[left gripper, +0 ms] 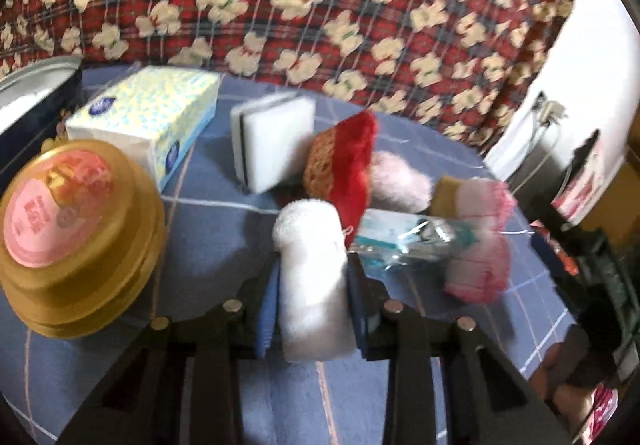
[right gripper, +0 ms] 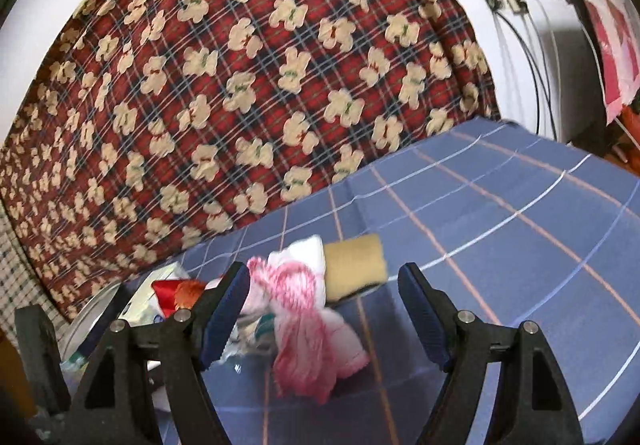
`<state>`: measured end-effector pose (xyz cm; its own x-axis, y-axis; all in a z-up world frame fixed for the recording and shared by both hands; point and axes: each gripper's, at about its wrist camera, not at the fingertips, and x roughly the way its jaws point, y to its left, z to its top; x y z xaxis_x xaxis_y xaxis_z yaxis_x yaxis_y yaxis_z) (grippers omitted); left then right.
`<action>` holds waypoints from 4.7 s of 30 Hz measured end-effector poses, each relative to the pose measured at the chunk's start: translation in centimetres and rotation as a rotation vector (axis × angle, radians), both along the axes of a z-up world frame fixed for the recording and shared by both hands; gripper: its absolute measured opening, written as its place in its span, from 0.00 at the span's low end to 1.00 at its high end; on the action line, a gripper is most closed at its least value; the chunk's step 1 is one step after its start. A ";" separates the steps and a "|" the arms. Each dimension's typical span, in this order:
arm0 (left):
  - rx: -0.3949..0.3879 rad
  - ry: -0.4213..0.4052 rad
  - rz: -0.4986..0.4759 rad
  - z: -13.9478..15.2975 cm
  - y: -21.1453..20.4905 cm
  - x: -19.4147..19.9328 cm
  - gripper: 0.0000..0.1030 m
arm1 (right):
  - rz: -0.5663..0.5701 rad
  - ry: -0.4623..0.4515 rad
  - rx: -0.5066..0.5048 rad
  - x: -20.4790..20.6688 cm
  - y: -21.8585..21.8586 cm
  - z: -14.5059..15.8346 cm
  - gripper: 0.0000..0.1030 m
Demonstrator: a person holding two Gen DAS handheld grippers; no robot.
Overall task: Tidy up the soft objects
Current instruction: 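Grasp the white rolled towel with the left gripper while the right gripper grasps the pink-and-white cloth, then carry the white towel and pink-and-white cloth with both grippers over the silver tin, then open both grippers to drop the towel and cloth into the tin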
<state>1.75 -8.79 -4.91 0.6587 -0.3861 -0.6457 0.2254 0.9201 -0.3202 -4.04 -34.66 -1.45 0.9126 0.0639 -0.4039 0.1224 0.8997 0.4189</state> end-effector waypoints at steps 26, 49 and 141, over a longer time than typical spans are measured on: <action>-0.048 -0.200 -0.008 4.3 4.4 -2.8 0.29 | 0.098 0.196 0.068 3.2 1.0 -2.0 0.33; 0.003 -0.349 0.143 7.3 14.9 -1.4 0.29 | 0.259 -0.109 -0.058 1.5 17.5 5.7 0.33; 0.426 -0.157 0.612 2.7 31.6 6.3 0.30 | 0.466 -0.025 -0.368 14.2 44.0 0.0 0.47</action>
